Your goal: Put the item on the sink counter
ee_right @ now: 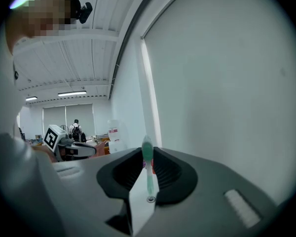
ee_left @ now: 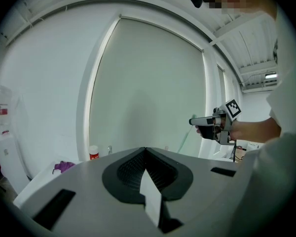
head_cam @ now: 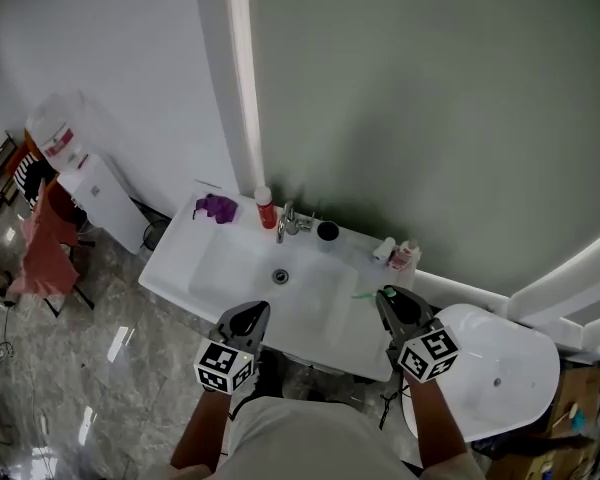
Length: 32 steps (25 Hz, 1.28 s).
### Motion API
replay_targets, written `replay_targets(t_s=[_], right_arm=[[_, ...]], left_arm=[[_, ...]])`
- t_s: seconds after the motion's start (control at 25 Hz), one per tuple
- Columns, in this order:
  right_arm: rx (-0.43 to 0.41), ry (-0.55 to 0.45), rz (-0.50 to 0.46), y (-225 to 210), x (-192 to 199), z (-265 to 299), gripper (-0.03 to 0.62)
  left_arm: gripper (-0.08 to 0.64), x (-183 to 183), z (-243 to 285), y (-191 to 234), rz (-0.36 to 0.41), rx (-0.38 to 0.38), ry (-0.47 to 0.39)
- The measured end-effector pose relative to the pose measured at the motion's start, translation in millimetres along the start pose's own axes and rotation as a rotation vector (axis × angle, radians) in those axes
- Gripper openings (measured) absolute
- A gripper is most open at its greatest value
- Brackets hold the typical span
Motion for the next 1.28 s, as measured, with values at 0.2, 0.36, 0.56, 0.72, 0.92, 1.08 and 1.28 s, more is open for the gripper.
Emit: replay_targets(t_s=[0.2,0.36,0.56,0.72,0.92,1.08,1.28], right_arm=[[0.052,0.011,-0.007,-2,-6,33,0.074],[0.101,0.018,0.013,-6,-6,63,0.074],[0.162,0.033,0.022,-4,-4,94,0.074],[0.205,0.046,0.031,-7,-1,123,0.074],[0.257,0.064,0.041,-14,5,153,0.074],[0.285,0.079,0.045,-21,11,178,0.074],[0.306,0.114,0.037,-40,23,207,0.074]], left_arm=[[0.008,-5,22,39,0.007,0.056,0.008],[0.008,-4,42,67,0.008,0.114,0.019],[0.006,0,61,95,0.001,0.191,0.036],[0.006,7,79,115,0.002,0.252,0.058],[0.006,18,96,126,-0.005,0.331,0.083],[0.006,28,108,138,-0.011,0.364,0.099],[0.006,35,127,155,-0.038,0.360,0.111]])
Point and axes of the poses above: the fingertips, and each gripper's own axes: z forward along the fingers, y to its left, x out of its underside, the point moved 4 cm from there along -z, backward along the fingers, and after that the axes turned 4 degrees about z, right-handed, at the moved point
